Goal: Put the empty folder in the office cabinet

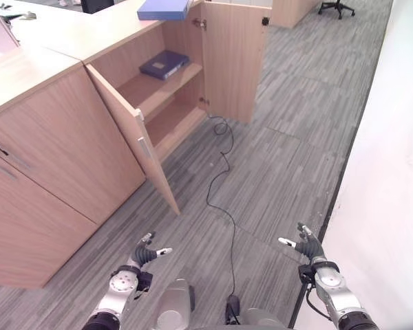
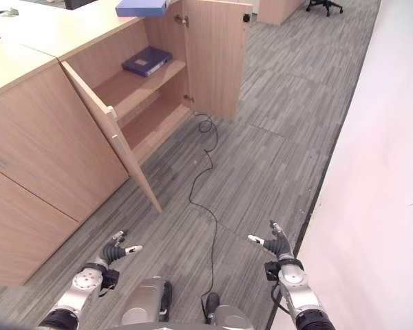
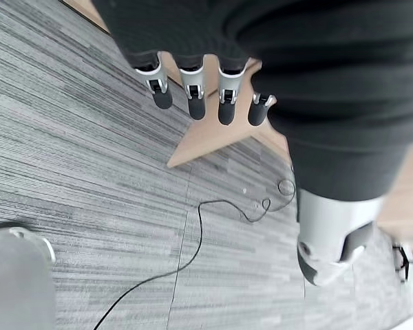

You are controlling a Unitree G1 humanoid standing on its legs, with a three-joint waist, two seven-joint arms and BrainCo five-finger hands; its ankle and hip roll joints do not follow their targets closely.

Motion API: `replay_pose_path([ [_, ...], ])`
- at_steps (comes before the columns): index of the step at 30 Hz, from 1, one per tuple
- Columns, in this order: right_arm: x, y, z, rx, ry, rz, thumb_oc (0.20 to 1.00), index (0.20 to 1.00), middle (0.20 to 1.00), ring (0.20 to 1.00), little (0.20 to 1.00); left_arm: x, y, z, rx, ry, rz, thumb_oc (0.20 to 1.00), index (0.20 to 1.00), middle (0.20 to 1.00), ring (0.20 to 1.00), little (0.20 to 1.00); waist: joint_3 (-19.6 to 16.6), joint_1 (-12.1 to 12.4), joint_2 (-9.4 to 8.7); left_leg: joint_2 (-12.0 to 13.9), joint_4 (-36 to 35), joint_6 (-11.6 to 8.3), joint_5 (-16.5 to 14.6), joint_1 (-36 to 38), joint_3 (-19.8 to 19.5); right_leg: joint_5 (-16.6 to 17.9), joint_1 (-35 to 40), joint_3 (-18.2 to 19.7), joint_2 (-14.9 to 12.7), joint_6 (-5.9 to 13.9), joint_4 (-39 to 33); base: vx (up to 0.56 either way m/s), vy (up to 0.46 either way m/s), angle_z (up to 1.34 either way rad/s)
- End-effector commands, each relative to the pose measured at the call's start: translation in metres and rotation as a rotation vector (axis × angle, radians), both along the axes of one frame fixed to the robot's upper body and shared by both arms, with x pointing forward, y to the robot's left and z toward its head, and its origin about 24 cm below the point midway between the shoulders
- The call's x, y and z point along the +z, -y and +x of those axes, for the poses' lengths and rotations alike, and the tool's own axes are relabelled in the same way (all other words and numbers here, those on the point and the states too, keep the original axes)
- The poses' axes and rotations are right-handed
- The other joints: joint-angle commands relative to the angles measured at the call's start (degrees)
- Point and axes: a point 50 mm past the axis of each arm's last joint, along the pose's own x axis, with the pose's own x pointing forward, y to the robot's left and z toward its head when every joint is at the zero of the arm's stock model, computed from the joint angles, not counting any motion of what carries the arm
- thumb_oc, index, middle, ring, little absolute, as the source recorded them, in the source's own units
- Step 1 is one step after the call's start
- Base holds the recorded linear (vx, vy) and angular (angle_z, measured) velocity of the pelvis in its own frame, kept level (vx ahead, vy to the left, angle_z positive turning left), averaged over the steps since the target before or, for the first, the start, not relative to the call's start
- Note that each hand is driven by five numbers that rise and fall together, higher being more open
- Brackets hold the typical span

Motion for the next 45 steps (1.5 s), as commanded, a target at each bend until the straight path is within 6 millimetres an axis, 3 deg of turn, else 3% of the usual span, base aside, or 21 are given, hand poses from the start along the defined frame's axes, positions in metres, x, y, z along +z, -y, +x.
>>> replay_pose_path([
  [1, 0.018, 0.009, 0.012, 0.003, 0.09, -0.035, 1.0, 1.0, 1.0, 1.0, 1.0, 0.013, -0.004, 0.008, -0.013, 0.078, 0.024, 1.0, 1.0, 1.0, 1.0, 1.0, -2.08, 2.98, 1.09, 3.66, -5.58, 0.26, 7.03, -3.07, 0.91, -10.21, 11.42, 2.81, -1.33, 6.82, 1.89, 0.33, 0.047, -0.11],
  [4, 0.018, 0.005, 0.017, 0.006, 0.093, -0.03, 1.0, 1.0, 1.0, 1.0, 1.0, 0.014, -0.007, 0.007, -0.002, 0.082, 0.031, 1.0, 1.0, 1.0, 1.0, 1.0, -2.74, 4.86, 1.14, 3.39, -11.46, 0.12, 8.47, -4.28, 2.24, -11.73, 14.54, 5.08, -0.59, 6.9, 0.54, 0.33, 0.057, -0.27],
  [5, 0.017, 0.0, 0.018, 0.032, 0.084, -0.034, 1.0, 1.0, 1.0, 1.0, 1.0, 0.01, -0.012, 0.0, 0.016, 0.063, 0.037, 1.0, 1.0, 1.0, 1.0, 1.0, -3.9, 5.82, 1.12, 3.16, -12.22, -0.13, 9.42, -3.47, 0.69, -12.45, 16.46, 6.56, -0.6, 7.37, -0.32, 0.46, 0.104, -0.55],
  [10, 0.012, -0.009, 0.018, 0.062, 0.066, -0.027, 1.0, 1.0, 1.0, 1.0, 1.0, 0.007, -0.019, -0.009, 0.027, 0.04, 0.06, 1.0, 1.0, 1.0, 1.0, 1.0, -6.05, 7.5, -0.31, 2.78, -11.97, 0.83, 10.67, -3.1, 1.05, -13.32, 17.24, 7.76, -2.65, 9.19, 1.1, 0.37, 0.147, -0.61],
  [12, 0.011, -0.015, 0.019, 0.079, 0.066, -0.013, 1.0, 1.0, 1.0, 1.0, 1.0, 0.008, -0.02, -0.01, 0.013, 0.043, 0.069, 1.0, 1.0, 1.0, 1.0, 1.0, -6.73, 8.2, -1.65, 1.56, -11.15, 2.67, 8.75, -1.95, 2.03, -11.11, 15.1, 8.13, -4.39, 11.39, 7.6, 0.33, 0.16, -0.35],
  [14, 0.014, -0.019, 0.023, 0.09, 0.082, -0.004, 1.0, 1.0, 1.0, 1.0, 1.0, 0.013, -0.022, -0.005, 0.003, 0.06, 0.08, 1.0, 1.0, 1.0, 1.0, 1.0, -6.13, 8.55, -2.2, 0.39, -10.35, 4.46, 6.7, -1.5, 2.23, -4.85, 10.78, 8.64, -4.77, 13.79, 16.6, 0.15, 0.138, -0.03],
  [15, 0.017, -0.023, 0.028, 0.099, 0.096, 0.002, 1.0, 1.0, 1.0, 1.0, 1.0, 0.017, -0.022, -0.001, -0.001, 0.077, 0.085, 1.0, 1.0, 1.0, 1.0, 1.0, -4.98, 8.25, -1.92, 0.4, -9.64, 5.3, 5.38, -1.2, 1.96, -0.57, 6.89, 9.22, -4.46, 14.93, 23.54, 0.03, 0.124, 0.16],
  [18, 0.027, -0.034, 0.042, 0.118, 0.144, 0.015, 1.0, 1.0, 1.0, 1.0, 1.0, 0.026, -0.022, 0.01, 0.0, 0.122, 0.088, 1.0, 1.0, 1.0, 1.0, 1.0, -1.4, 7.48, 0.11, 0.85, -6.85, 7.63, 1.41, 0.77, 1.51, 6.0, -1.06, 6.46, -4.76, 17.56, 38.52, 0.05, 0.097, 0.03],
  [20, 0.032, -0.04, 0.05, 0.123, 0.171, 0.026, 1.0, 1.0, 1.0, 1.0, 1.0, 0.028, -0.022, 0.015, 0.017, 0.138, 0.089, 1.0, 1.0, 1.0, 1.0, 1.0, 0.66, 6.53, 1.63, 0.69, -5.02, 8.32, -0.7, 2.21, -0.06, 4.9, -6.96, 6.25, -4.11, 16.82, 45.77, 0.16, 0.069, 0.28],
  [23, 0.034, -0.042, 0.052, 0.124, 0.182, 0.037, 1.0, 1.0, 1.0, 1.0, 1.0, 0.033, -0.023, 0.02, 0.034, 0.165, 0.091, 1.0, 1.0, 1.0, 1.0, 1.0, 1.44, 5.42, 2.81, 0.75, -4.68, 8.02, -2.53, 4.34, -1.1, 2.97, -11.07, 4.8, -6.97, 15.45, 43.93, 0.23, -0.017, 0.19],
  [24, 0.038, -0.044, 0.054, 0.132, 0.2, 0.045, 1.0, 1.0, 1.0, 1.0, 1.0, 0.036, -0.024, 0.021, 0.049, 0.18, 0.081, 1.0, 1.0, 1.0, 1.0, 1.0, 1.7, 5.27, 3.22, 1.55, -4.08, 6.99, -4.61, 6.31, -0.99, -0.17, -13.31, 0.98, -12.68, 13.59, 36.54, 0.3, -0.122, 0.07],
  [26, 0.04, -0.043, 0.054, 0.128, 0.206, 0.051, 1.0, 1.0, 1.0, 1.0, 1.0, 0.036, -0.025, 0.02, 0.05, 0.186, 0.079, 1.0, 1.0, 1.0, 1.0, 1.0, 2.2, 4.3, 2.87, 1.96, -3.4, 5.24, -6.78, 8.34, -1.96, -1.01, -13.28, -2.59, -16.44, 13.09, 26.88, 0.32, -0.179, -0.01],
  [27, 0.04, -0.043, 0.054, 0.128, 0.206, 0.051, 1.0, 1.0, 1.0, 1.0, 1.0, 0.036, -0.025, 0.02, 0.05, 0.186, 0.079, 1.0, 1.0, 1.0, 1.0, 1.0, 2.2, 4.3, 2.87, 1.96, -3.4, 5.24, -6.78, 8.34, -1.96, -1.01, -13.28, -2.59, -16.44, 13.09, 26.88, 0.41, -0.314, 0.0],
  [28, 0.037, -0.039, 0.05, 0.111, 0.2, 0.057, 1.0, 1.0, 1.0, 1.0, 1.0, 0.034, -0.026, 0.018, 0.043, 0.176, 0.093, 1.0, 1.0, 1.0, 1.0, 1.0, 2.4, 2.44, 2.02, 1.75, -3.88, 3.39, -9.2, 11.12, -3.6, 2.39, -14.27, -0.1, -17.77, 14.6, 15.03, 0.41, -0.31, 0.2],
  [30, 0.033, -0.035, 0.043, 0.099, 0.182, 0.054, 1.0, 1.0, 1.0, 1.0, 1.0, 0.033, -0.026, 0.017, 0.036, 0.172, 0.106, 1.0, 1.0, 1.0, 1.0, 1.0, 2.32, 0.51, 1.48, 1.87, -5.08, 2.05, -11.03, 14.24, -5.42, 5.72, -14.77, 5.51, -17.48, 16.59, 7.81, 0.51, -0.351, 0.33],
  [33, 0.023, -0.025, 0.031, 0.073, 0.137, 0.045, 1.0, 1.0, 1.0, 1.0, 1.0, 0.03, -0.023, 0.015, 0.007, 0.16, 0.119, 1.0, 1.0, 1.0, 1.0, 1.0, 1.77, -1.14, 0.61, 2.48, -5.76, 0.85, -12.79, 16.88, -8.63, 8.14, -14.76, 11.88, -17.33, 18.02, 4.75, 0.33, -0.248, 0.61],
  [34, 0.021, -0.022, 0.027, 0.065, 0.125, 0.046, 1.0, 1.0, 1.0, 1.0, 1.0, 0.029, -0.023, 0.014, 0.005, 0.154, 0.12, 1.0, 1.0, 1.0, 1.0, 1.0, 1.39, -1.32, 0.27, 2.54, -5.79, 0.6, -13.04, 17.45, -9.39, 8.45, -14.03, 11.96, -17.51, 18.33, 4.58, 0.39, -0.353, 0.83],
  [39, 0.016, -0.016, 0.02, 0.077, 0.092, 0.039, 1.0, 1.0, 1.0, 1.0, 1.0, 0.018, -0.023, 0.0, 0.032, 0.107, 0.096, 1.0, 1.0, 1.0, 1.0, 1.0, -1.14, -2.26, 1.65, 8.13, -9.89, -1.54, -11.14, 21.13, -12.0, 6.68, -13.15, 10.23, -14.83, 18.09, 6.9, 0.23, -0.28, 0.48],
  [41, 0.019, -0.015, 0.021, 0.109, 0.096, 0.027, 1.0, 1.0, 1.0, 1.0, 1.0, 0.013, -0.021, -0.006, 0.051, 0.091, 0.07, 1.0, 1.0, 1.0, 1.0, 1.0, -1.54, -2.07, 2.78, 10.51, -9.24, -2.4, -7.71, 21.18, -12.88, 4.18, -12.74, 8.5, -12.8, 16.82, 8.04, 0.14, -0.261, 0.08],
  [44, 0.018, -0.013, 0.02, 0.139, 0.078, 0.0, 1.0, 1.0, 1.0, 1.0, 1.0, 0.011, -0.019, -0.009, 0.06, 0.082, 0.049, 1.0, 1.0, 1.0, 1.0, 1.0, -1.54, -1.4, 3.62, 12.9, -6.36, -2.53, 0.97, 19.49, -13.54, 1.05, -10.66, 5.67, -10.4, 14.34, 8.79, 0.11, -0.296, 0.06],
  [45, 0.02, -0.009, 0.021, 0.133, 0.082, -0.02, 1.0, 1.0, 1.0, 1.0, 1.0, 0.012, -0.014, -0.005, 0.049, 0.084, 0.04, 1.0, 1.0, 1.0, 1.0, 1.0, 0.01, -0.64, 2.65, 12.44, 1.8, -1.92, 8.92, 13.22, -13.54, 0.62, -8.13, 3.12, -10.65, 12.94, 8.15, 0.02, -0.479, 0.14],
])
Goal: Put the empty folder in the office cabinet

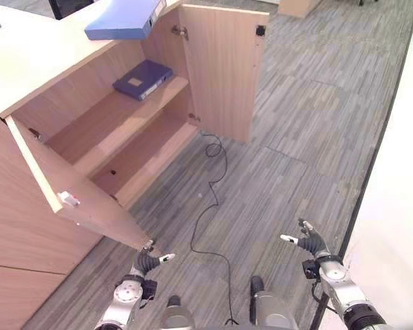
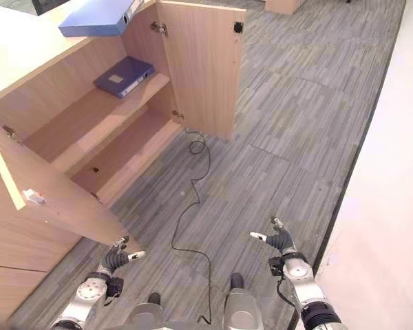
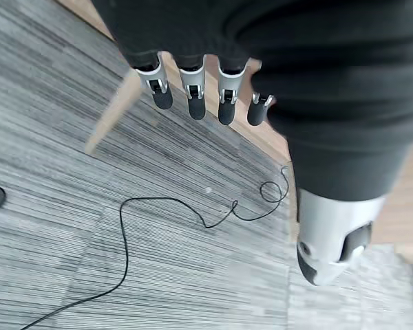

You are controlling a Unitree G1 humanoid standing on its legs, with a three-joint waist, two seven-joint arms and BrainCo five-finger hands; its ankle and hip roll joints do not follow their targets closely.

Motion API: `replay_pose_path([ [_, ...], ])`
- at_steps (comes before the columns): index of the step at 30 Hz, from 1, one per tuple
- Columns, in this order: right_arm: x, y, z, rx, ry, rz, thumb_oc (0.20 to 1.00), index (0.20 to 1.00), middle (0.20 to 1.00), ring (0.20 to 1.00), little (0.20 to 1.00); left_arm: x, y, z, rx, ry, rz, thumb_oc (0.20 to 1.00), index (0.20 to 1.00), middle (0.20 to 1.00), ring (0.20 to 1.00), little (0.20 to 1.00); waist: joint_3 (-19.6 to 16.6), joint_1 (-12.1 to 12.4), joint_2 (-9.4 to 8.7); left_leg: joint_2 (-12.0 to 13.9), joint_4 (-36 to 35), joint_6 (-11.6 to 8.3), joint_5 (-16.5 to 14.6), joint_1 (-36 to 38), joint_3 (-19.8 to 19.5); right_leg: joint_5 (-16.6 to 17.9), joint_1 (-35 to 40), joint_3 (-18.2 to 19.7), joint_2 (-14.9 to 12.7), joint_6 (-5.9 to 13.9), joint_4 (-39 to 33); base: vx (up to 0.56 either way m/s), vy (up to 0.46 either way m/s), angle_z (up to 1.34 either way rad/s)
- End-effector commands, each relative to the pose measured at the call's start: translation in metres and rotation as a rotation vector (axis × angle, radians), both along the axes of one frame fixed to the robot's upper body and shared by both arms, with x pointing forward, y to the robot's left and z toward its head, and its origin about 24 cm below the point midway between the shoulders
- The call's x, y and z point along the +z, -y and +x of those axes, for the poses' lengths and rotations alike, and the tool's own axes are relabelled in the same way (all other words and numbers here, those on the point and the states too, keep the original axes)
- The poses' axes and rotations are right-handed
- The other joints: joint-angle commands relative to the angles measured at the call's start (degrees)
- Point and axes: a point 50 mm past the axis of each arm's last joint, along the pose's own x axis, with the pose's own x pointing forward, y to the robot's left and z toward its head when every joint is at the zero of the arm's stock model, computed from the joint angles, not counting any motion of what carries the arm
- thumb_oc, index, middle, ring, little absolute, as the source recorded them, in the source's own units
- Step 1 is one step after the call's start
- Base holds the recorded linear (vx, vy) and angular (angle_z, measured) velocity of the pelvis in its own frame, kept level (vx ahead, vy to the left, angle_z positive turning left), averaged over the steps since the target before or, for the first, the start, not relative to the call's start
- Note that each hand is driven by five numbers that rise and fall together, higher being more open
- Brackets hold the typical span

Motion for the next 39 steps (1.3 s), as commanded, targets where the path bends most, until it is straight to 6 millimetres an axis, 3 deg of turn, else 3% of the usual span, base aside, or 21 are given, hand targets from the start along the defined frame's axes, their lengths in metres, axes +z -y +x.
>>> replay_pose_path([
  [1, 0.017, -0.011, 0.013, 0.044, 0.108, 0.019, 1.0, 1.0, 1.0, 1.0, 1.0, 0.022, -0.017, 0.02, -0.028, 0.098, 0.063, 1.0, 1.0, 1.0, 1.0, 1.0, 1.84, 1.66, -3.33, 1.75, 12.89, -0.42, 9.23, -6.18, 1.83, 0.75, 6.54, -2.06, -6.97, 3.32, -5.33, -0.02, -0.539, 0.41],
  [3, 0.016, -0.008, 0.011, 0.027, 0.101, 0.013, 1.0, 1.0, 1.0, 1.0, 1.0, 0.024, -0.015, 0.023, -0.04, 0.106, 0.057, 1.0, 1.0, 1.0, 1.0, 1.0, 2.27, 1.82, -4.66, 1.79, 16.25, -0.21, 5.73, -8.95, 10.26, -0.18, 8.57, -4.55, -6.68, 2.2, -6.46, 0.01, -0.415, 0.77],
  [5, 0.013, -0.004, 0.008, 0.008, 0.082, 0.007, 1.0, 1.0, 1.0, 1.0, 1.0, 0.024, -0.012, 0.024, -0.058, 0.106, 0.056, 1.0, 1.0, 1.0, 1.0, 1.0, 2.2, 2.8, -5.05, -3.02, 16.59, 0.63, 0.25, -11.57, 14.2, -0.76, 10.5, -5.91, -6.02, 1.54, -7.28, 0.09, -0.294, 0.74],
  [7, 0.01, -0.001, 0.004, -0.004, 0.065, 0.003, 1.0, 1.0, 1.0, 1.0, 1.0, 0.022, -0.01, 0.023, -0.075, 0.094, 0.06, 1.0, 1.0, 1.0, 1.0, 1.0, 1.44, 3.35, -5.4, -5.99, 14.08, 1.87, -1.95, -13.28, 18.72, -0.83, 11.33, -7.83, -5.46, 1.28, -7.87, 0.11, -0.158, 0.46],
  [9, 0.007, 0.002, 0.0, -0.029, 0.052, 0.002, 1.0, 1.0, 1.0, 1.0, 1.0, 0.02, -0.011, 0.019, -0.085, 0.072, 0.069, 1.0, 1.0, 1.0, 1.0, 1.0, 0.31, 3.57, -5.01, -6.99, 8.53, 3.52, -3.34, -11.72, 23.48, -1.44, 12.22, -9.69, -4.02, 1.56, -8.4, 0.14, -0.062, 0.44],
  [10, 0.005, 0.0, 0.0, -0.029, 0.044, 0.01, 1.0, 1.0, 1.0, 1.0, 1.0, 0.019, -0.01, 0.018, -0.087, 0.072, 0.061, 1.0, 1.0, 1.0, 1.0, 1.0, -0.23, 3.73, -4.94, -6.92, 6.53, 3.4, -3.32, -10.6, 24.15, -1.71, 12.54, -10.19, -3.7, 1.78, -8.32, 0.16, -0.013, 0.23],
  [13, 0.003, -0.002, -0.004, -0.034, 0.041, 0.022, 1.0, 1.0, 1.0, 1.0, 1.0, 0.021, -0.012, 0.019, -0.094, 0.072, 0.065, 1.0, 1.0, 1.0, 1.0, 1.0, -0.86, 3.58, -5.08, -8.08, 3.11, 4.43, -4.54, -7.58, 22.2, -2.3, 12.59, -12.0, -3.66, 2.13, -5.75, 0.14, -0.005, 0.33],
  [14, -0.001, -0.004, -0.008, -0.046, 0.028, 0.038, 1.0, 1.0, 1.0, 1.0, 1.0, 0.022, -0.013, 0.02, -0.107, 0.073, 0.067, 1.0, 1.0, 1.0, 1.0, 1.0, -0.88, 3.52, -5.55, -9.13, 0.2, 5.89, -6.93, -3.26, 20.32, -1.0, 11.19, -14.04, -5.48, 5.25, 3.19, 0.23, 0.003, 0.27],
  [15, -0.001, -0.005, -0.007, -0.044, 0.032, 0.041, 1.0, 1.0, 1.0, 1.0, 1.0, 0.023, -0.015, 0.019, -0.103, 0.07, 0.071, 1.0, 1.0, 1.0, 1.0, 1.0, -0.4, 3.35, -5.63, -9.47, -0.48, 6.54, -7.38, -1.85, 20.1, 2.22, 9.6, -13.8, -6.43, 7.34, 7.15, 0.17, 0.016, 0.43],
  [16, 0.0, -0.005, -0.007, -0.044, 0.033, 0.041, 1.0, 1.0, 1.0, 1.0, 1.0, 0.023, -0.015, 0.019, -0.103, 0.071, 0.071, 1.0, 1.0, 1.0, 1.0, 1.0, -0.52, 3.37, -5.61, -9.45, -0.73, 6.57, -7.04, -1.99, 20.13, 2.54, 9.43, -13.8, -6.37, 7.3, 6.91, 0.01, 0.018, 0.75],
  [17, 0.001, -0.008, -0.004, -0.04, 0.039, 0.047, 1.0, 1.0, 1.0, 1.0, 1.0, 0.024, -0.016, 0.02, -0.1, 0.074, 0.074, 1.0, 1.0, 1.0, 1.0, 1.0, 0.76, 3.11, -5.16, -9.32, -0.95, 7.14, -7.27, -0.88, 19.75, 6.22, 7.24, -12.51, -7.03, 9.84, 12.09, -0.04, -0.012, 0.81],
  [19, 0.0, -0.009, -0.005, -0.058, 0.044, 0.061, 1.0, 1.0, 1.0, 1.0, 1.0, 0.025, -0.018, 0.022, -0.1, 0.079, 0.09, 1.0, 1.0, 1.0, 1.0, 1.0, 0.99, 2.69, -3.9, -7.94, -2.54, 6.59, -6.2, -0.13, 17.62, 6.45, 3.72, -8.8, -6.04, 10.69, 16.4, 0.03, -0.091, 0.64],
  [20, -0.001, -0.008, -0.007, -0.081, 0.044, 0.076, 1.0, 1.0, 1.0, 1.0, 1.0, 0.027, -0.02, 0.023, -0.091, 0.09, 0.094, 1.0, 1.0, 1.0, 1.0, 1.0, 0.25, 2.3, -3.78, -7.7, -4.35, 5.58, -6.14, 0.96, 15.51, 4.92, 3.14, -4.69, -7.06, 9.99, 12.23, 0.11, -0.118, 0.4],
  [22, -0.003, -0.007, -0.008, -0.096, 0.041, 0.078, 1.0, 1.0, 1.0, 1.0, 1.0, 0.028, -0.02, 0.024, -0.084, 0.097, 0.091, 1.0, 1.0, 1.0, 1.0, 1.0, -0.08, 2.31, -3.77, -7.43, -5.38, 4.82, -5.72, 1.3, 14.45, 4.34, 3.47, -3.39, -8.31, 9.13, 9.03, 0.16, -0.167, 0.44],
  [24, -0.005, -0.005, -0.01, -0.109, 0.033, 0.081, 1.0, 1.0, 1.0, 1.0, 1.0, 0.029, -0.024, 0.025, -0.07, 0.105, 0.099, 1.0, 1.0, 1.0, 1.0, 1.0, -1.04, 1.64, -4.08, -6.94, -8.47, 3.05, -5.78, 2.82, 12.09, 4.88, 3.25, -1.23, -10.82, 8.32, -1.44, 0.27, -0.286, 0.38],
  [26, -0.006, -0.005, -0.012, -0.115, 0.026, 0.084, 1.0, 1.0, 1.0, 1.0, 1.0, 0.027, -0.026, 0.024, -0.065, 0.093, 0.109, 1.0, 1.0, 1.0, 1.0, 1.0, -1.61, 0.71, -4.32, -6.39, -10.44, 2.07, -6.48, 5.06, 10.35, 6.97, 3.4, 0.52, -10.97, 8.71, -9.38, 0.26, -0.223, 0.25],
  [28, -0.007, -0.004, -0.013, -0.118, 0.024, 0.082, 1.0, 1.0, 1.0, 1.0, 1.0, 0.025, -0.029, 0.021, -0.063, 0.081, 0.126, 1.0, 1.0, 1.0, 1.0, 1.0, -1.66, 0.3, -4.51, -5.92, -11.34, 1.52, -6.69, 6.25, 9.68, 9.04, 2.72, 2.04, -10.82, 9.46, -10.54, 0.18, -0.173, 0.56],
  [29, -0.008, -0.004, -0.014, -0.12, 0.022, 0.086, 1.0, 1.0, 1.0, 1.0, 1.0, 0.025, -0.029, 0.021, -0.071, 0.081, 0.127, 1.0, 1.0, 1.0, 1.0, 1.0, -1.97, 0.24, -4.8, -5.68, -11.3, 1.15, -7.0, 6.29, 8.64, 8.15, 3.76, 2.23, -10.61, 9.66, -12.64, 0.27, -0.34, 0.9],
  [32, -0.011, -0.004, -0.018, -0.082, -0.007, 0.071, 1.0, 1.0, 1.0, 1.0, 1.0, 0.017, -0.032, 0.011, -0.013, 0.056, 0.104, 1.0, 1.0, 1.0, 1.0, 1.0, -2.79, 0.66, -4.12, -2.43, -11.62, -1.14, -5.87, 6.75, 6.68, 7.03, 5.29, 0.79, -8.87, 8.82, -11.65, 0.18, -0.328, 1.0],
  [35, -0.008, 0.0, -0.018, -0.051, -0.004, 0.047, 1.0, 1.0, 1.0, 1.0, 1.0, 0.012, -0.032, 0.002, 0.018, 0.037, 0.076, 1.0, 1.0, 1.0, 1.0, 1.0, -2.73, 1.08, -2.97, 0.23, -9.85, -2.45, -4.13, 5.47, 4.89, 4.02, 6.14, -1.27, -6.65, 6.68, -10.05, 0.09, -0.263, 0.17],
  [39, -0.004, 0.009, -0.018, -0.058, 0.009, 0.023, 1.0, 1.0, 1.0, 1.0, 1.0, 0.008, -0.025, 0.002, 0.023, 0.021, 0.04, 1.0, 1.0, 1.0, 1.0, 1.0, -0.88, 1.61, -2.45, 1.08, 0.32, -2.74, 3.86, -1.02, 4.92, 0.95, 10.64, -6.19, -5.15, 3.88, -10.24, 0.03, -0.257, 0.52],
])
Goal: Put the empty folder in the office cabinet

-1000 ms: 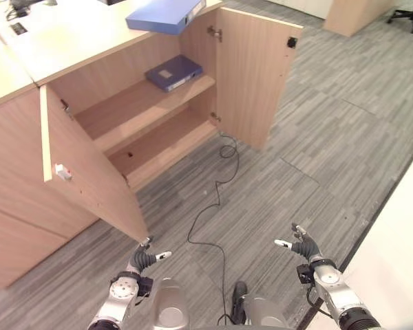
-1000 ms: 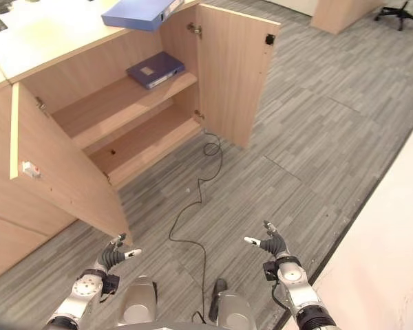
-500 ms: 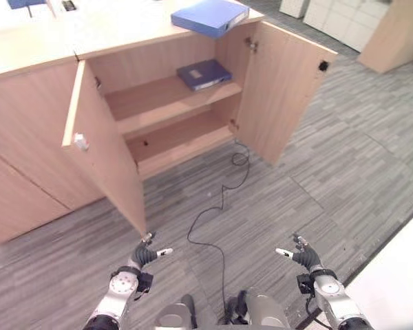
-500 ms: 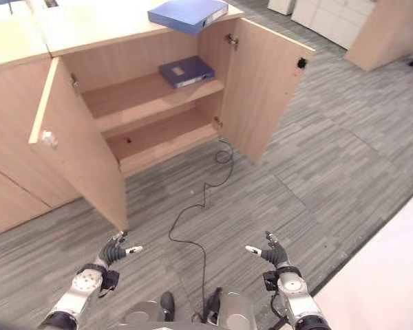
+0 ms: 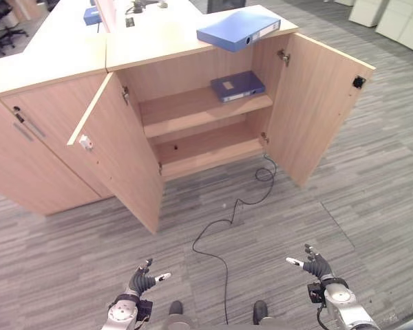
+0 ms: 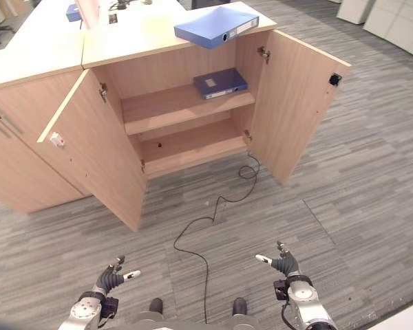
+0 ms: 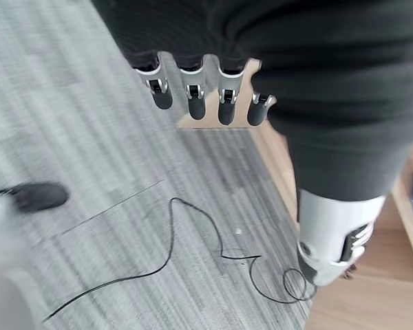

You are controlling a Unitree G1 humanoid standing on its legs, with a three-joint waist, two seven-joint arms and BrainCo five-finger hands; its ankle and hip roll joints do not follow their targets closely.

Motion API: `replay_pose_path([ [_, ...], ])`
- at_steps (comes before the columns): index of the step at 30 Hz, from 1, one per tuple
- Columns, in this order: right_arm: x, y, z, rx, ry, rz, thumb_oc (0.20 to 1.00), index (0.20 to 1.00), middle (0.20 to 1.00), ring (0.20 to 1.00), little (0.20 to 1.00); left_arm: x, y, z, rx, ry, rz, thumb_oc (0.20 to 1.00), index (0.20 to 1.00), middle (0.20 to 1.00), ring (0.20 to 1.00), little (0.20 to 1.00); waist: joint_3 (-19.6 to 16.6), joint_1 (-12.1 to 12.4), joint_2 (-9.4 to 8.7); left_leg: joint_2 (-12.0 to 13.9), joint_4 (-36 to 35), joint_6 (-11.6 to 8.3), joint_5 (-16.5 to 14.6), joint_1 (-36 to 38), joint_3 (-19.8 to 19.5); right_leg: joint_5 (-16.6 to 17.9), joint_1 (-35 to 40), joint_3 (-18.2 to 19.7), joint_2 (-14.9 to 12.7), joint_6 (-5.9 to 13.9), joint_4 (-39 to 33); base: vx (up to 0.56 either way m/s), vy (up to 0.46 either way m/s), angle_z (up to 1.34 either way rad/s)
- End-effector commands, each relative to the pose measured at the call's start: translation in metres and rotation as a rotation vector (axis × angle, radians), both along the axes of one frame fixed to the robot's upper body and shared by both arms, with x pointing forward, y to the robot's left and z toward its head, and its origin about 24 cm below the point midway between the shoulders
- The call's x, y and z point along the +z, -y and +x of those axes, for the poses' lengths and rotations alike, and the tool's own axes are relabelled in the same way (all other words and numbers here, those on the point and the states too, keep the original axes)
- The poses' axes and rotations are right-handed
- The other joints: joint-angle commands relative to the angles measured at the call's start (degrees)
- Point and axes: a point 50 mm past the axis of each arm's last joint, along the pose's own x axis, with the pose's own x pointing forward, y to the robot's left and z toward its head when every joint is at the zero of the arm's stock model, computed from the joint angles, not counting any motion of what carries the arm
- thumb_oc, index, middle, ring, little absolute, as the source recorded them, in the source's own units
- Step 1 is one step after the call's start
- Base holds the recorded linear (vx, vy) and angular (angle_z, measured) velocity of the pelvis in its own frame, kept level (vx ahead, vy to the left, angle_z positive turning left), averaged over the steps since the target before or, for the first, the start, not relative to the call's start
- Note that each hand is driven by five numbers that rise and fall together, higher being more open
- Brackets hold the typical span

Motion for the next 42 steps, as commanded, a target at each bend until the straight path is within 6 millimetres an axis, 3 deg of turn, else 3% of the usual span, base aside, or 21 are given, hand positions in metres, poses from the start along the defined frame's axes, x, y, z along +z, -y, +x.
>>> replay_pose_path([
  [1, 0.026, 0.002, 0.023, 0.023, 0.161, -0.007, 1.0, 1.0, 1.0, 1.0, 1.0, 0.03, -0.013, 0.042, -0.021, 0.168, 0.032, 1.0, 1.0, 1.0, 1.0, 1.0, 3.92, -0.6, -2.05, 2.6, 11.66, 2.32, -6.56, -1.54, 6.31, -4.68, 1.18, -3.52, -5.36, 3.55, 6.18, -0.01, -0.292, 0.92],
  [3, 0.028, 0.006, 0.022, 0.012, 0.163, -0.016, 1.0, 1.0, 1.0, 1.0, 1.0, 0.032, -0.011, 0.044, -0.041, 0.175, 0.027, 1.0, 1.0, 1.0, 1.0, 1.0, 4.09, -1.13, -2.82, 3.47, 14.91, 2.75, -7.21, -3.47, 12.19, -5.28, 2.55, -5.17, -5.31, 2.8, 5.89, 0.01, -0.22, 0.85],
  [5, 0.028, 0.007, 0.022, 0.008, 0.162, -0.016, 1.0, 1.0, 1.0, 1.0, 1.0, 0.032, -0.011, 0.044, -0.047, 0.174, 0.028, 1.0, 1.0, 1.0, 1.0, 1.0, 3.91, -1.12, -2.97, 2.49, 15.62, 2.91, -8.58, -3.99, 13.52, -5.41, 3.01, -5.52, -5.1, 2.51, 5.49, 0.08, -0.108, 0.61],
  [7, 0.024, 0.009, 0.018, -0.016, 0.143, -0.011, 1.0, 1.0, 1.0, 1.0, 1.0, 0.029, -0.01, 0.042, -0.053, 0.158, 0.031, 1.0, 1.0, 1.0, 1.0, 1.0, 3.34, 0.46, -4.21, -4.62, 14.32, 3.71, -13.81, -7.82, 12.64, -5.63, 4.97, -6.33, -5.24, 2.59, 3.93, 0.27, -0.079, 0.31],
  [10, 0.019, 0.005, 0.014, -0.033, 0.126, 0.002, 1.0, 1.0, 1.0, 1.0, 1.0, 0.029, -0.009, 0.039, -0.059, 0.155, 0.025, 1.0, 1.0, 1.0, 1.0, 1.0, 1.84, 1.7, -3.52, -5.86, 5.8, 4.42, -12.6, -6.28, 12.57, -6.76, 6.56, -7.11, -3.64, 3.28, 3.17, 0.27, 0.074, 0.4],
  [15, 0.017, -0.002, 0.013, -0.018, 0.12, 0.012, 1.0, 1.0, 1.0, 1.0, 1.0, 0.03, -0.013, 0.039, -0.093, 0.146, 0.057, 1.0, 1.0, 1.0, 1.0, 1.0, 0.95, 2.14, -4.64, -7.05, 5.81, 5.83, -14.22, -5.55, 11.87, -7.9, 7.82, -7.32, -4.93, 3.81, 4.32, 0.21, 0.13, 0.18],
  [17, 0.018, -0.005, 0.015, -0.011, 0.133, 0.02, 1.0, 1.0, 1.0, 1.0, 1.0, 0.033, -0.016, 0.041, -0.095, 0.154, 0.065, 1.0, 1.0, 1.0, 1.0, 1.0, 1.21, 2.47, -5.33, -7.53, 6.03, 6.9, -15.6, -5.09, 11.87, -8.05, 7.16, -6.74, -5.81, 4.43, 7.33, 0.13, 0.138, 0.0],
  [19, 0.019, -0.009, 0.021, 0.005, 0.136, 0.026, 1.0, 1.0, 1.0, 1.0, 1.0, 0.039, -0.024, 0.045, -0.095, 0.168, 0.089, 1.0, 1.0, 1.0, 1.0, 1.0, 2.77, 2.42, -5.56, -7.97, 6.04, 8.96, -17.95, -3.24, 12.83, -4.27, 1.74, -5.31, -7.85, 7.05, 17.09, 0.12, 0.198, -0.05],
  [21, 0.019, -0.013, 0.024, 0.012, 0.138, 0.036, 1.0, 1.0, 1.0, 1.0, 1.0, 0.042, -0.029, 0.046, -0.092, 0.174, 0.104, 1.0, 1.0, 1.0, 1.0, 1.0, 3.71, 2.23, -4.97, -7.97, 5.82, 10.16, -18.8, -1.82, 13.72, -1.02, -1.87, -4.58, -8.85, 8.92, 23.94, 0.11, 0.149, -0.09],
  [23, 0.017, -0.016, 0.023, 0.016, 0.133, 0.043, 1.0, 1.0, 1.0, 1.0, 1.0, 0.043, -0.03, 0.046, -0.088, 0.18, 0.109, 1.0, 1.0, 1.0, 1.0, 1.0, 4.16, 1.67, -4.12, -8.0, 4.64, 10.61, -19.22, 0.52, 13.43, 0.47, -5.17, -4.32, -9.41, 9.2, 28.34, 0.15, 0.108, 0.01],
  [27, 0.017, -0.014, 0.022, 0.01, 0.134, 0.044, 1.0, 1.0, 1.0, 1.0, 1.0, 0.043, -0.029, 0.047, -0.085, 0.185, 0.107, 1.0, 1.0, 1.0, 1.0, 1.0, 4.5, -0.05, -3.34, -8.47, 2.66, 10.15, -20.2, 4.27, 12.07, -0.36, -7.97, -4.47, -8.89, 8.05, 25.97, 0.27, 0.03, 0.1],
  [29, 0.017, -0.011, 0.02, -0.006, 0.133, 0.043, 1.0, 1.0, 1.0, 1.0, 1.0, 0.041, -0.026, 0.046, -0.091, 0.178, 0.101, 1.0, 1.0, 1.0, 1.0, 1.0, 4.52, -1.77, -3.28, -9.0, 1.78, 9.43, -22.09, 7.23, 11.06, -0.99, -9.23, -4.31, -8.42, 7.22, 17.86, 0.34, -0.079, 0.31],
  [34, 0.017, -0.009, 0.018, 0.005, 0.124, 0.032, 1.0, 1.0, 1.0, 1.0, 1.0, 0.036, -0.023, 0.044, -0.099, 0.159, 0.109, 1.0, 1.0, 1.0, 1.0, 1.0, 4.47, -4.46, -3.27, -9.07, 1.42, 7.76, -25.92, 12.73, 9.16, 4.58, -13.17, -3.92, -8.33, 8.73, 6.35, 0.33, -0.127, 0.28],
  [38, 0.013, -0.007, 0.013, 0.007, 0.1, 0.028, 1.0, 1.0, 1.0, 1.0, 1.0, 0.033, -0.022, 0.04, -0.105, 0.15, 0.109, 1.0, 1.0, 1.0, 1.0, 1.0, 3.9, -6.51, -2.63, -8.03, 1.2, 6.35, -27.78, 16.88, 7.38, 6.43, -14.62, -2.58, -8.45, 9.57, 5.25, 0.32, -0.149, 0.48],
  [42, 0.014, -0.004, 0.012, 0.021, 0.097, 0.024, 1.0, 1.0, 1.0, 1.0, 1.0, 0.028, -0.018, 0.036, -0.105, 0.13, 0.1, 1.0, 1.0, 1.0, 1.0, 1.0, 2.85, -7.49, -0.66, -5.53, 3.07, 4.5, -25.68, 17.32, 6.45, 6.41, -14.12, -2.69, -7.65, 7.96, 7.38, 0.24, -0.205, 0.31],
])
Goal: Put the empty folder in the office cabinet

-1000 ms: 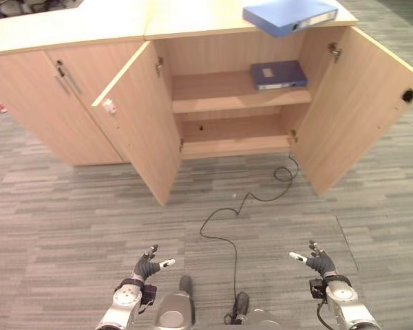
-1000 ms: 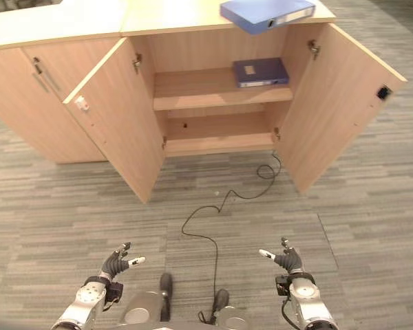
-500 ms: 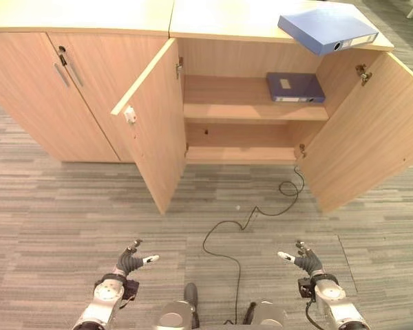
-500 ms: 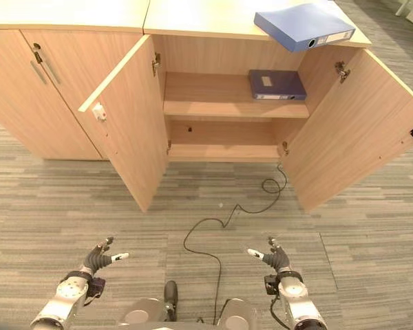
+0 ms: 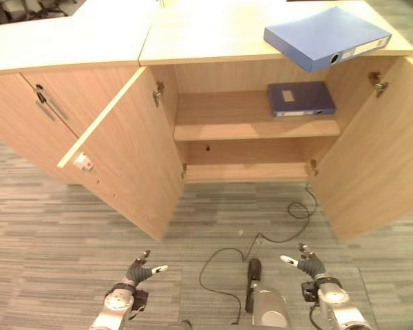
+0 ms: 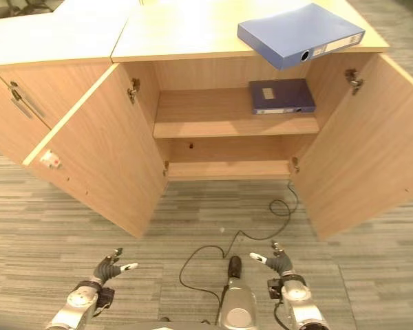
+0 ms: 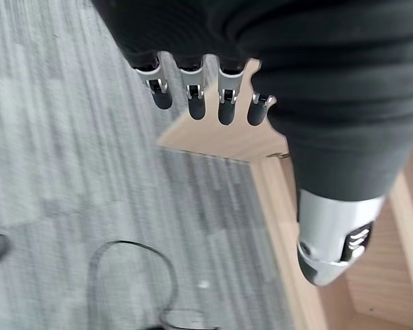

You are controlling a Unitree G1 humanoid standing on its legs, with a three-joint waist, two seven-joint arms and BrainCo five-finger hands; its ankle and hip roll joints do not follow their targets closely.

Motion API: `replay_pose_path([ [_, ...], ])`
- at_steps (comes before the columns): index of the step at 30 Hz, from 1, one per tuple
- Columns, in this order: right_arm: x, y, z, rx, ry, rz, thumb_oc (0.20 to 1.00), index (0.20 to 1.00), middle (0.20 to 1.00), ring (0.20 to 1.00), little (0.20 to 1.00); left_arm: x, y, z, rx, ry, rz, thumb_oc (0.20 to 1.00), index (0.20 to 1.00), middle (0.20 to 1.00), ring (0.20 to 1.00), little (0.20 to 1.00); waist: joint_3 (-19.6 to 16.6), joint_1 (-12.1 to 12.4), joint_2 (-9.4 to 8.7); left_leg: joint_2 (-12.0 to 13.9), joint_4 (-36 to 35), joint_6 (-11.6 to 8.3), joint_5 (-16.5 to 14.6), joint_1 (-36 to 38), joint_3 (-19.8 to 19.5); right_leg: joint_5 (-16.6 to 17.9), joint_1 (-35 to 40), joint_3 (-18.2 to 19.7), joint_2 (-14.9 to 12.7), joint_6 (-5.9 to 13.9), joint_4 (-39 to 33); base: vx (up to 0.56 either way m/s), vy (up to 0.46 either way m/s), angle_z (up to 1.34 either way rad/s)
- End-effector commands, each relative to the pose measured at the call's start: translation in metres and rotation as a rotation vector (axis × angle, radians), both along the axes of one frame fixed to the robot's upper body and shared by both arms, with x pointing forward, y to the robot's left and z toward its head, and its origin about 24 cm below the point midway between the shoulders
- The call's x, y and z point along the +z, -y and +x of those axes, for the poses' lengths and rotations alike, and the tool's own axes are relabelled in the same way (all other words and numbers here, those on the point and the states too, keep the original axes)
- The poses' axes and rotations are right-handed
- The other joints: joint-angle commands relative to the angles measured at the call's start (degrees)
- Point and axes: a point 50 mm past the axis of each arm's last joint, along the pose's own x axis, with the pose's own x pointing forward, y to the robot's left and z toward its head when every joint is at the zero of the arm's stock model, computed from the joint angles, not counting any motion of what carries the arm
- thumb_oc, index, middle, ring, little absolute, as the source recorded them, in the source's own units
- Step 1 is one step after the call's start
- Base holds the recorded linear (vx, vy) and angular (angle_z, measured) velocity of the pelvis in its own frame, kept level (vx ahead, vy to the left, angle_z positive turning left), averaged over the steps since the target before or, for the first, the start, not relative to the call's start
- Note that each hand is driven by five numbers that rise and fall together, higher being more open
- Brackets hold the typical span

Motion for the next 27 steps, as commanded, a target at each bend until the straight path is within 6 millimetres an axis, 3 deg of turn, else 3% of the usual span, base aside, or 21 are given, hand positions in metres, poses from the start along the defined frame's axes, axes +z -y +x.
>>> replay_pose_path([
  [1, 0.011, -0.003, 0.007, 0.039, 0.07, 0.007, 1.0, 1.0, 1.0, 1.0, 1.0, 0.018, -0.014, 0.017, -0.049, 0.097, 0.073, 1.0, 1.0, 1.0, 1.0, 1.0, -0.16, -0.32, -1.9, -0.53, 5.25, -1.82, -3.35, 0.21, -0.59, 2.35, 0.22, 1.83, -4.54, 8.74, -4.23, 0.22, -0.216, 0.01],
  [3, 0.014, -0.005, 0.012, 0.078, 0.08, -0.001, 1.0, 1.0, 1.0, 1.0, 1.0, 0.016, -0.011, 0.015, -0.042, 0.093, 0.051, 1.0, 1.0, 1.0, 1.0, 1.0, -0.17, -0.03, -0.68, 1.26, 10.36, -3.27, 2.67, -2.12, -0.42, -0.2, 1.43, 0.93, -3.08, 6.86, -3.32, 0.17, -0.203, 0.04],
  [4, 0.014, -0.005, 0.012, 0.079, 0.08, -0.002, 1.0, 1.0, 1.0, 1.0, 1.0, 0.016, -0.011, 0.015, -0.042, 0.093, 0.051, 1.0, 1.0, 1.0, 1.0, 1.0, -0.19, -0.11, -0.6, 1.37, 10.54, -3.37, 2.6, -2.27, -0.52, -0.28, 1.39, 0.83, -3.01, 6.77, -3.26, 0.14, -0.296, -0.11],
  [5, 0.02, -0.006, 0.018, 0.111, 0.101, -0.015, 1.0, 1.0, 1.0, 1.0, 1.0, 0.017, -0.009, 0.017, -0.027, 0.101, 0.035, 1.0, 1.0, 1.0, 1.0, 1.0, 1.3, 0.84, -1.26, 1.6, 22.15, -3.95, 9.9, -8.26, -2.15, -2.09, 3.61, 0.5, -2.53, 4.93, -3.18, 0.16, -0.345, -0.15],
  [7, 0.027, -0.007, 0.025, 0.137, 0.124, -0.027, 1.0, 1.0, 1.0, 1.0, 1.0, 0.018, -0.008, 0.019, -0.02, 0.111, 0.028, 1.0, 1.0, 1.0, 1.0, 1.0, 2.39, 1.57, -2.65, 0.07, 29.37, -3.38, 11.97, -12.08, -2.69, -3.59, 5.66, 1.04, -2.31, 3.36, -3.63, 0.21, -0.365, -0.11],
  [12, 0.029, -0.003, 0.028, 0.15, 0.12, -0.053, 1.0, 1.0, 1.0, 1.0, 1.0, 0.018, -0.002, 0.023, -0.023, 0.116, 0.009, 1.0, 1.0, 1.0, 1.0, 1.0, 3.32, 2.94, -3.37, -0.27, 33.13, -2.46, 10.6, -16.99, 0.81, -7.14, 8.99, 2.1, -1.44, 1.37, -3.06, 0.21, -0.171, -0.26],
  [14, 0.029, 0.001, 0.026, 0.144, 0.111, -0.069, 1.0, 1.0, 1.0, 1.0, 1.0, 0.016, 0.002, 0.022, -0.039, 0.108, 0.001, 1.0, 1.0, 1.0, 1.0, 1.0, 3.39, 4.49, -3.01, -1.84, 27.13, -1.39, 7.58, -22.07, 3.55, -9.0, 12.6, 2.12, -0.57, 1.55, -3.74, 0.35, -0.079, 0.04],
  [19, 0.027, -0.003, 0.027, 0.153, 0.105, -0.071, 1.0, 1.0, 1.0, 1.0, 1.0, 0.014, 0.002, 0.016, -0.043, 0.093, 0.005, 1.0, 1.0, 1.0, 1.0, 1.0, 3.02, 7.92, -1.54, -6.1, 11.43, -1.04, 7.67, -24.27, 2.25, -10.74, 17.37, 3.63, 2.4, 2.62, -5.59, 0.28, 0.001, -0.28],
  [27, 0.017, -0.015, 0.018, 0.154, 0.088, -0.033, 1.0, 1.0, 1.0, 1.0, 1.0, 0.009, -0.005, 0.005, -0.028, 0.053, 0.024, 1.0, 1.0, 1.0, 1.0, 1.0, 0.76, 8.16, -2.18, -6.27, 5.11, 0.61, 7.32, -18.37, 2.69, -11.97, 20.94, 4.64, 3.08, 3.13, -6.72, 0.19, 0.046, -0.27],
])
